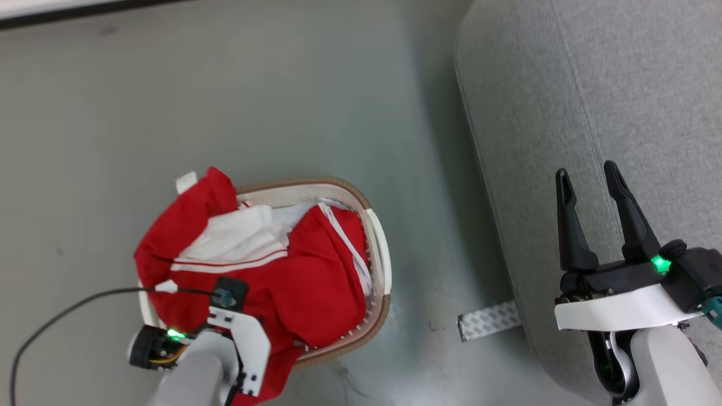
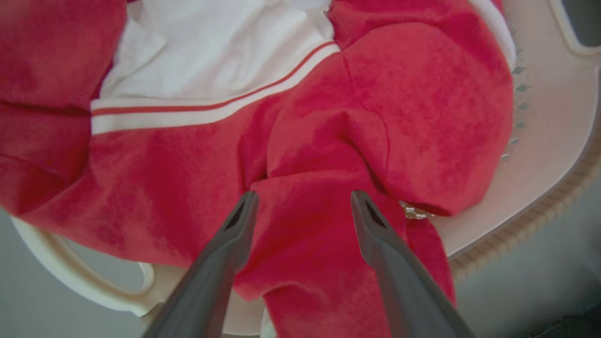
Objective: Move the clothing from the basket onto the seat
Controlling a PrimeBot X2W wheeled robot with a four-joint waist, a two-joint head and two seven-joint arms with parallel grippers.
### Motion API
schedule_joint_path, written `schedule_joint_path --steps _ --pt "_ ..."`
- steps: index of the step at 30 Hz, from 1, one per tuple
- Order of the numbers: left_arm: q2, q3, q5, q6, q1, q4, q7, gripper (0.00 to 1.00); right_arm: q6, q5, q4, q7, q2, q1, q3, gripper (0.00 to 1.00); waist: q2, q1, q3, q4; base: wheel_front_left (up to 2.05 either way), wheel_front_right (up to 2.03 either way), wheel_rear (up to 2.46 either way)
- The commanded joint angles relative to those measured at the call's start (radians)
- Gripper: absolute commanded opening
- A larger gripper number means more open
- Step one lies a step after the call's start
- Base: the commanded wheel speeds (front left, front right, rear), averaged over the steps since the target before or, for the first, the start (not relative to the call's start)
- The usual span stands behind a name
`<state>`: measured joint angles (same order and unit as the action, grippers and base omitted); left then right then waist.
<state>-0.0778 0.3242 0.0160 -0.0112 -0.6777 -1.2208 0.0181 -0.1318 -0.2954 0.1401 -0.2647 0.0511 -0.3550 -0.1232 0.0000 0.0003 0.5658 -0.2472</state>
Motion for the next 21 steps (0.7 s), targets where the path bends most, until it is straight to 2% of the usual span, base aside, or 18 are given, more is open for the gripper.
schedule_joint_path --steps 1,4,8,9,10,15,21 --pt "-0.010 -0.004 -0.002 -0.005 -0.010 -0.003 -0.001 1.00 0.002 -0.003 -0.006 0.000 0.000 -0.017 -0.001 1.00 0.0000 -0.0003 0.040 -0.028 0.00 0.00 0.00" --pt "-0.032 -0.004 0.001 -0.017 -0.032 -0.027 -0.033 1.00 0.002 -0.016 -0.019 0.000 0.000 -0.029 -0.011 1.00 0.0000 -0.0003 0.077 -0.041 0.00 0.00 0.00" --pt "-0.028 0.007 0.006 0.004 -0.054 -0.040 -0.035 1.00 0.002 -0.023 -0.027 0.000 0.000 -0.036 -0.017 1.00 0.0000 -0.0003 0.105 -0.048 0.00 0.00 0.00" --pt "-0.027 0.011 0.005 0.006 -0.060 -0.042 -0.031 0.29 0.002 -0.022 -0.027 0.000 0.000 -0.034 -0.016 1.00 0.0000 -0.0003 0.107 -0.047 0.00 0.00 0.00" --pt "-0.024 0.015 0.005 0.009 -0.063 -0.043 -0.025 0.00 0.002 -0.020 -0.026 0.000 0.000 -0.031 -0.014 1.00 0.0000 -0.0003 0.106 -0.044 0.00 0.00 0.00" --pt "0.000 0.004 0.044 0.021 -0.055 -0.048 0.013 0.00 0.002 -0.006 -0.006 0.000 0.000 -0.014 -0.007 1.00 0.0000 -0.0003 0.067 -0.020 0.00 0.00 0.00" --pt "0.022 -0.038 0.130 0.064 -0.014 -0.030 0.119 0.00 0.002 0.010 0.025 0.000 0.001 0.021 -0.009 1.00 0.0000 -0.0003 -0.067 0.031 0.00 0.00 0.00"
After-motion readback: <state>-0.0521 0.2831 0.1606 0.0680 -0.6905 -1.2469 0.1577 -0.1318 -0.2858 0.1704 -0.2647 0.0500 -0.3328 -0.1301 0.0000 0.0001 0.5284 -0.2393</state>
